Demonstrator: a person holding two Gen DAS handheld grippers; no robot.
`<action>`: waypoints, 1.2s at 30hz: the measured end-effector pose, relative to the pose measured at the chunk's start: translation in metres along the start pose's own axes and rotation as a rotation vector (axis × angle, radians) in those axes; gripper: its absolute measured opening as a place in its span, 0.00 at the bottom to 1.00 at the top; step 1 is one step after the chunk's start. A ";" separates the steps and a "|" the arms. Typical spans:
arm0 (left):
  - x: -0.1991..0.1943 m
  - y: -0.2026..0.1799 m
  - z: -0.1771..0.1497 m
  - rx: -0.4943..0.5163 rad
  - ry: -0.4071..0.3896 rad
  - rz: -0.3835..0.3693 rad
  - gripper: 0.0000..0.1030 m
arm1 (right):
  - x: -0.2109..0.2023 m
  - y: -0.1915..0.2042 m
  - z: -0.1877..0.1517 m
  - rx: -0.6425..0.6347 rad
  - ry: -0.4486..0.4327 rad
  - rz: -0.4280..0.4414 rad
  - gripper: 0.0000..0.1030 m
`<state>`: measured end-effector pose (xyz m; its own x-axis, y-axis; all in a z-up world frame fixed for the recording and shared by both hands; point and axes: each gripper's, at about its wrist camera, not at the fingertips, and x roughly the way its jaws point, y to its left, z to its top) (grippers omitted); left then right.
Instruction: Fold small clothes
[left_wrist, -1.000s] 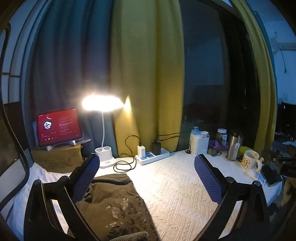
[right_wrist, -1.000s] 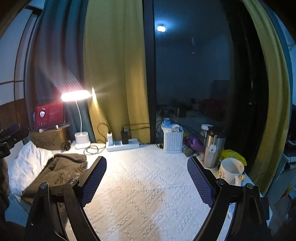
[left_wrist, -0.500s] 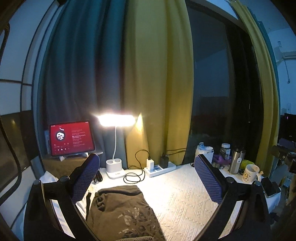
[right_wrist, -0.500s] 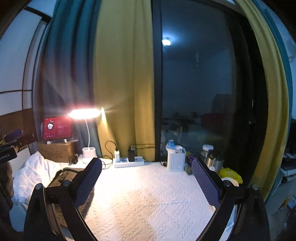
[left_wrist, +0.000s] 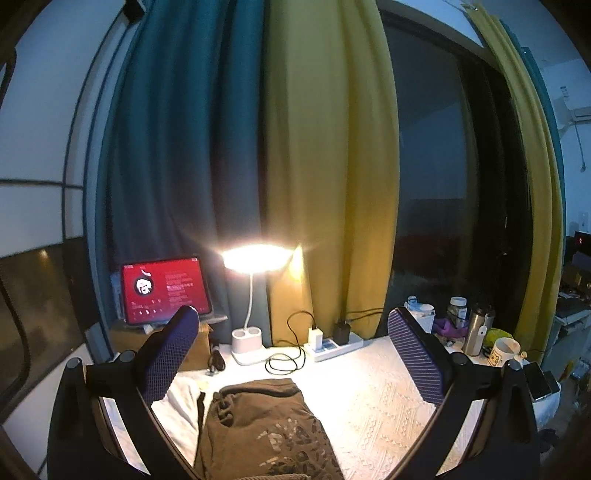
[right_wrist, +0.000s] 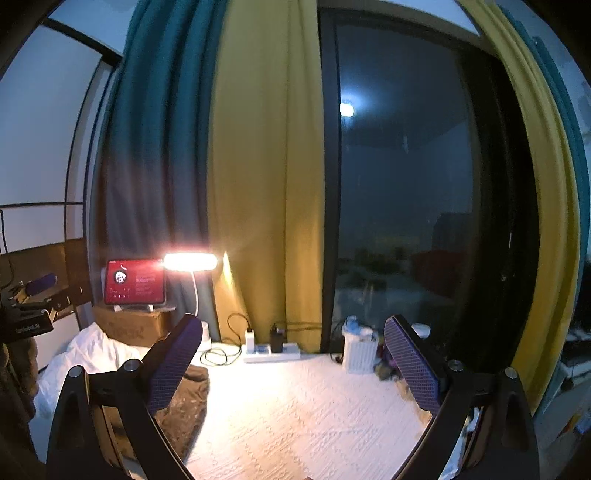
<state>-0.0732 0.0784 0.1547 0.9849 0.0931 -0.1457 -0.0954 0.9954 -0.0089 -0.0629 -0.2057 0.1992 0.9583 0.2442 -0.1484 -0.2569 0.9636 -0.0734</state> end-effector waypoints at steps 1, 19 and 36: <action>-0.003 0.000 0.001 0.000 -0.007 0.000 0.98 | -0.002 0.001 0.002 -0.004 -0.007 -0.001 0.97; -0.018 0.028 -0.001 -0.066 -0.026 0.048 0.98 | -0.017 0.017 0.018 -0.042 -0.048 0.010 0.99; -0.015 0.025 -0.004 -0.069 0.002 0.052 0.98 | -0.001 0.016 0.009 -0.035 0.002 0.024 0.99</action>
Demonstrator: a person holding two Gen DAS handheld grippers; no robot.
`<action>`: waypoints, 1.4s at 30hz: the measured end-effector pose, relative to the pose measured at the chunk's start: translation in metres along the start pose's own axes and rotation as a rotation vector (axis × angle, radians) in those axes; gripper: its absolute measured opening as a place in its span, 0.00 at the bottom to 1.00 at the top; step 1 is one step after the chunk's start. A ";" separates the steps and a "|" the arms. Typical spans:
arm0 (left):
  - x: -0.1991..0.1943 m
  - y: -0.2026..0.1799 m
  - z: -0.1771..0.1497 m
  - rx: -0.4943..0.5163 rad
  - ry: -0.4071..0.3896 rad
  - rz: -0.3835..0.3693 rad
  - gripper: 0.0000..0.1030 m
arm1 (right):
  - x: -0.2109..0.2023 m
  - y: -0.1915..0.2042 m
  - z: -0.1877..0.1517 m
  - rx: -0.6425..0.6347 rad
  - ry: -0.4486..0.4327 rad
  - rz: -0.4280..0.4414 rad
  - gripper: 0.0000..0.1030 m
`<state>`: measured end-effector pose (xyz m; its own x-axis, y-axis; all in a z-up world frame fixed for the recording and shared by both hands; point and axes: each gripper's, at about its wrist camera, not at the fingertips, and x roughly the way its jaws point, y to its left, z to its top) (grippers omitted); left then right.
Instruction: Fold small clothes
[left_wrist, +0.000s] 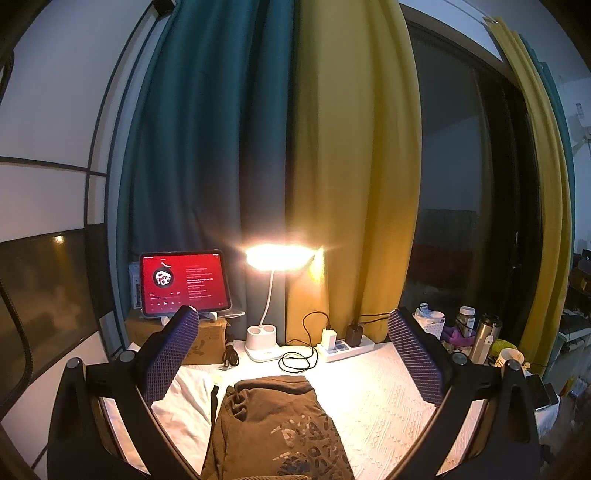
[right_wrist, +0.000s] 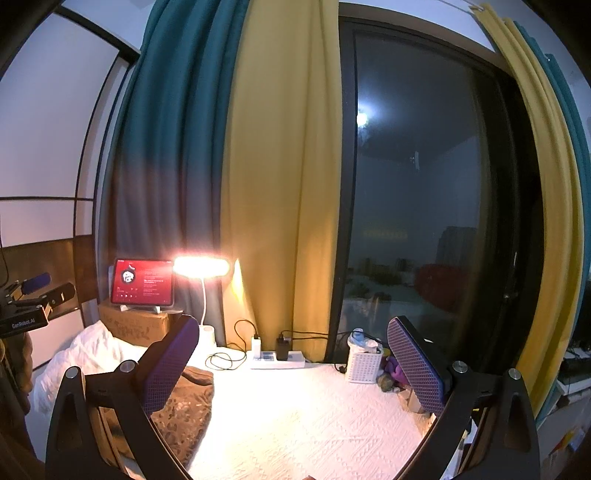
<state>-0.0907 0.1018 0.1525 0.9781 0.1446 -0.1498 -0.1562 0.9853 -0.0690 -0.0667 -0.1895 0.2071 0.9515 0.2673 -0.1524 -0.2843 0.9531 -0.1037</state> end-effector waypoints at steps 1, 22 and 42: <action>0.000 0.000 0.000 0.000 0.001 0.001 0.98 | 0.000 0.000 0.000 0.001 0.000 0.000 0.99; 0.001 -0.001 0.000 0.002 0.010 0.001 0.98 | 0.002 -0.002 -0.006 0.005 0.006 -0.001 1.00; 0.000 -0.003 0.000 0.003 0.012 0.001 0.98 | 0.003 -0.004 -0.010 0.005 0.010 -0.002 1.00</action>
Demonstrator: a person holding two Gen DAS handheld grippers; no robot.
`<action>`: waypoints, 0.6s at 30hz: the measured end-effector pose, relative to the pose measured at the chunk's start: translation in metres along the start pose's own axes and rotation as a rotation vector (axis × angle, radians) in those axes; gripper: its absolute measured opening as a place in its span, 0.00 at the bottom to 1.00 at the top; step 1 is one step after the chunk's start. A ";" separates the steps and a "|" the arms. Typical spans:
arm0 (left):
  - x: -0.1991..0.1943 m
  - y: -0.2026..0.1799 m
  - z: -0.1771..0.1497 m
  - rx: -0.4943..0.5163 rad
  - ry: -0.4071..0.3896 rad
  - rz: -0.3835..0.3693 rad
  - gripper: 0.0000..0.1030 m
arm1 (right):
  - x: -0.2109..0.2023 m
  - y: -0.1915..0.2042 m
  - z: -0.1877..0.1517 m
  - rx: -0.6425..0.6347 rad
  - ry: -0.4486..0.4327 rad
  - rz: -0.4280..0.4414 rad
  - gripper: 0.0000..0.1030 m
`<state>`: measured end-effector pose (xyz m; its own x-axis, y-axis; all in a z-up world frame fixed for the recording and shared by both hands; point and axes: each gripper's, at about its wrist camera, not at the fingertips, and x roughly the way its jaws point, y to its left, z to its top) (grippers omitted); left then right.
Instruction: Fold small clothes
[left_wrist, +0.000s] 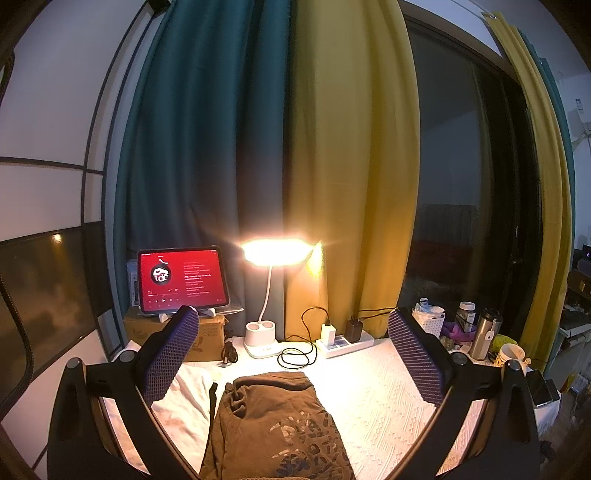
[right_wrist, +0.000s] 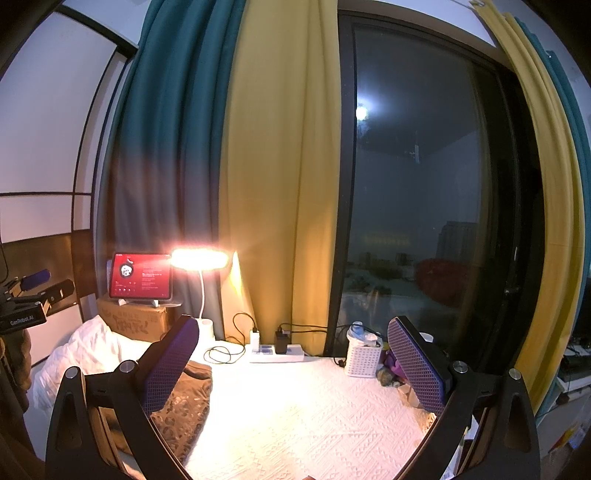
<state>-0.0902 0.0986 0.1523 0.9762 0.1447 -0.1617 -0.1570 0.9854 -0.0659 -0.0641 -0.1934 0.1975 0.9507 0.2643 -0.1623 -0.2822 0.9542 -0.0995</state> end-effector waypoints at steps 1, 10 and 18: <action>0.000 0.000 0.000 0.000 0.000 -0.001 0.98 | 0.000 0.000 0.001 0.000 0.000 0.000 1.00; 0.000 0.000 0.000 0.004 0.001 -0.003 0.98 | 0.001 -0.001 0.000 0.001 0.002 0.001 1.00; 0.000 0.000 0.000 0.009 0.004 -0.008 0.98 | 0.000 -0.002 -0.006 -0.006 0.009 0.003 1.00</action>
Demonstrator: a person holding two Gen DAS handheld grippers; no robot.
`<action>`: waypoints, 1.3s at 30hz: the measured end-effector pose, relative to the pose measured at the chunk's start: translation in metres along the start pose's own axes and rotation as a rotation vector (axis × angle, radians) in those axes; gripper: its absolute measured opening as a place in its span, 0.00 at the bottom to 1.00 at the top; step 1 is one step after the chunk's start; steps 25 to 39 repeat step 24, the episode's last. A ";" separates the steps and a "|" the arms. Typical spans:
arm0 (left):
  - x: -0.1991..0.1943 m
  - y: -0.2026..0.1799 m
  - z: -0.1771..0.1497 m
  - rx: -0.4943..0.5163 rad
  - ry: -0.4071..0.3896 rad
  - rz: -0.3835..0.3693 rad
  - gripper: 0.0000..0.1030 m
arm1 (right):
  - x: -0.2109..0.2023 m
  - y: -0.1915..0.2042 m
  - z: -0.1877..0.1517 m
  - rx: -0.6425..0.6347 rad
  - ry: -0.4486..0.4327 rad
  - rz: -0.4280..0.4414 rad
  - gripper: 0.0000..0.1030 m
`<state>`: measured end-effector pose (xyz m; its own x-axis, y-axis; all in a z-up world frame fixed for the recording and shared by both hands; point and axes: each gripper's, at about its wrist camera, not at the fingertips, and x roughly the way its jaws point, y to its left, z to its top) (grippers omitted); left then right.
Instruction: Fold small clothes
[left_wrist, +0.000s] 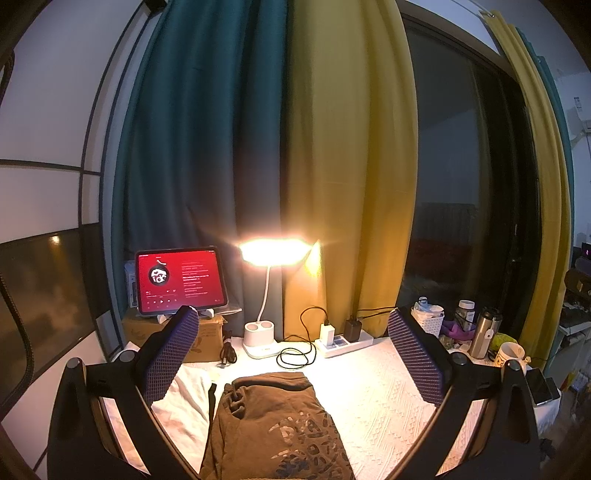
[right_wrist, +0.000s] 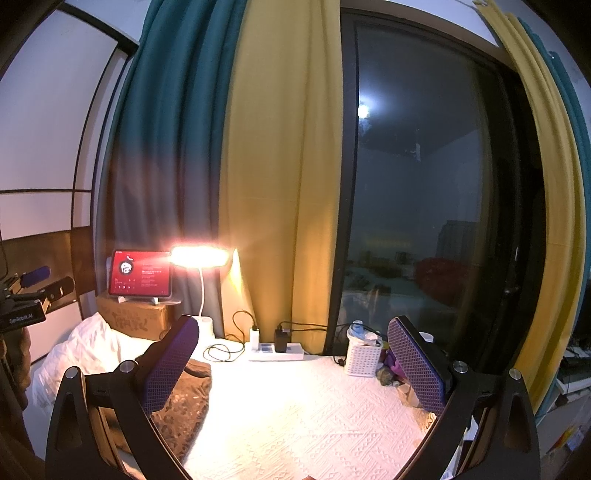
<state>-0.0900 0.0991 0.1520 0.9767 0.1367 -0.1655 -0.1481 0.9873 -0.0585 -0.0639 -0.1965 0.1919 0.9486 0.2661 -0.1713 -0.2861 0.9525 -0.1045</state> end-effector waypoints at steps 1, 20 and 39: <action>0.001 0.000 0.000 0.002 0.001 0.000 0.98 | -0.001 0.000 -0.001 -0.001 0.001 0.000 1.00; 0.003 0.001 0.001 0.007 0.000 -0.017 0.98 | 0.002 -0.005 -0.003 -0.004 0.009 0.003 1.00; 0.004 0.001 -0.001 0.014 -0.007 -0.038 0.98 | 0.002 -0.006 -0.003 -0.005 0.007 0.004 1.00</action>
